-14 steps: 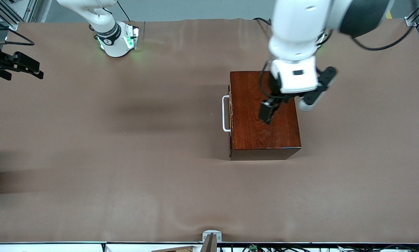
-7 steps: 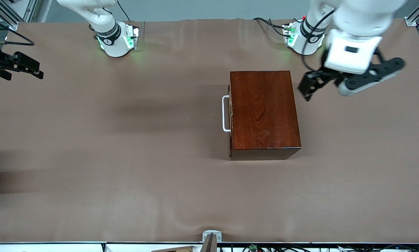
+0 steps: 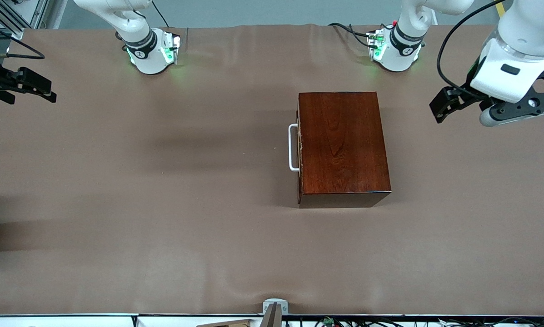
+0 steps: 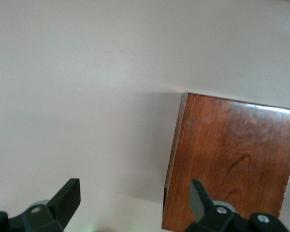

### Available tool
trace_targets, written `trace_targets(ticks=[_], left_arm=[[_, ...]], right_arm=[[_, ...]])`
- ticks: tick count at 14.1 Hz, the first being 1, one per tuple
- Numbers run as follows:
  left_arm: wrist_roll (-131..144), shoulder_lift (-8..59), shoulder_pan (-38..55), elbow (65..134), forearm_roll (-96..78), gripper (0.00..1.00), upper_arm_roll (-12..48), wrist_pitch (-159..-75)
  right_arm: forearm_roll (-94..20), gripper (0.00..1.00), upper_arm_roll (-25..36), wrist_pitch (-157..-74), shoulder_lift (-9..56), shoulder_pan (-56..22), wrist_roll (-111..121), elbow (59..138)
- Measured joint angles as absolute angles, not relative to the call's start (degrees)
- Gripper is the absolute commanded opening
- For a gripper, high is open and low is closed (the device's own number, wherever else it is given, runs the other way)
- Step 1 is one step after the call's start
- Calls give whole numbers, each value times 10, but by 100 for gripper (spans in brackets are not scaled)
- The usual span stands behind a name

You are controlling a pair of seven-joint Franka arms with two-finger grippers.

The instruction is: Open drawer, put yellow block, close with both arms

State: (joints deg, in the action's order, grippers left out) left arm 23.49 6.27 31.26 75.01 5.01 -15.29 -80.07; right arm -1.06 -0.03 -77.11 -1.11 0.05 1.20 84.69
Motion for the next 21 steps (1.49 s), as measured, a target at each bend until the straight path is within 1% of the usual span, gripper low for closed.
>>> trace_targets(ticks=[3,5,6,9,12,13,15,21], left_arm=[[176,27,312,793,50,100,-151,-802],[124,3,286,829,50,100,-136,-817],[96,-11,250,852,50,100,-106,-830],[58,-42,127,908,50,100,13,-850],[58,-55,37,932,36,100,115,-853],[58,-58,11,937,30,100,141,-854],[53,-61,-6,939,25,100,148,-855],[10,-67,-25,932,-11,100,97,-854]], right_arm=[[-11,100,0,-771,-11,0,12,847],[-11,100,0,-771,-11,0,12,847],[-11,100,0,-771,-11,0,12,847],[-11,100,0,-771,-11,0,12,847],[-11,100,0,-771,-11,0,12,847],[-11,100,0,-771,-11,0,12,847],[-11,100,0,-771,-11,0,12,847],[-11,100,0,-771,-11,1,12,847]])
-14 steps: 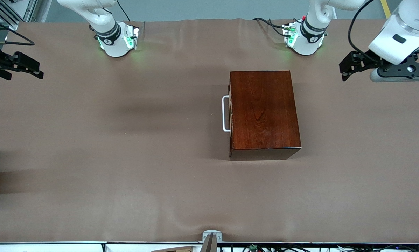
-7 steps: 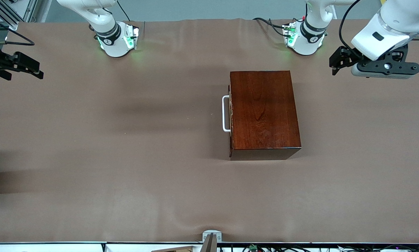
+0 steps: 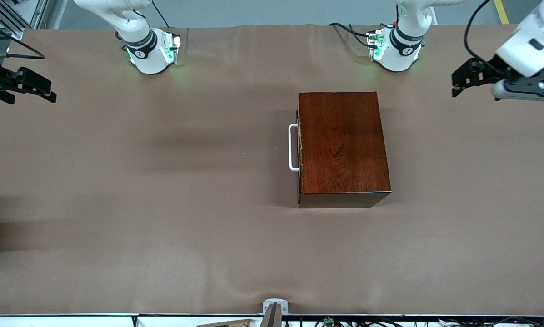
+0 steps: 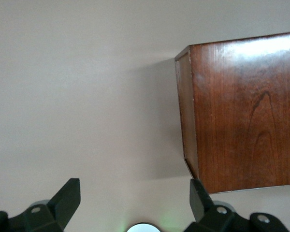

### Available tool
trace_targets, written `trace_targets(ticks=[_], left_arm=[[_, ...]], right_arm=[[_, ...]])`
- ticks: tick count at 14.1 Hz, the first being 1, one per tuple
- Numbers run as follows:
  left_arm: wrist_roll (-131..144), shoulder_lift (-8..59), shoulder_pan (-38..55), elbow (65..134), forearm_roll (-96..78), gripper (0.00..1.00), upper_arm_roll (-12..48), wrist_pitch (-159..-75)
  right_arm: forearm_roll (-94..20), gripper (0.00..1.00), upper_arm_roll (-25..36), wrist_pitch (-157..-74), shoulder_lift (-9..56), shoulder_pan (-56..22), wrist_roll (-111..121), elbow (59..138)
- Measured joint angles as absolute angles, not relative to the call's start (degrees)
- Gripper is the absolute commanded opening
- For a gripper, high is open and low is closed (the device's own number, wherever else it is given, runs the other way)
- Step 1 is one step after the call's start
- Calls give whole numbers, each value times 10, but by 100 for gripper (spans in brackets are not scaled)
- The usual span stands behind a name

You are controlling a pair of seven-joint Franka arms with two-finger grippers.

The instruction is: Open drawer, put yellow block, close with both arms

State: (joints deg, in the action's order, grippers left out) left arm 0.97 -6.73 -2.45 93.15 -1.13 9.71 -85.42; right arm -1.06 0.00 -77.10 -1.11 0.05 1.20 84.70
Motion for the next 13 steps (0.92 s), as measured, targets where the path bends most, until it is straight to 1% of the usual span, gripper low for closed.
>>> trace_targets(ticks=[5,13], left_arm=[[10,-68,-48,916,-11,100,96,-853],[10,-64,-52,911,-11,100,90,-853]], right_arm=[[-11,100,0,-771,-11,1,12,847],[-11,100,0,-771,-11,1,12,847]])
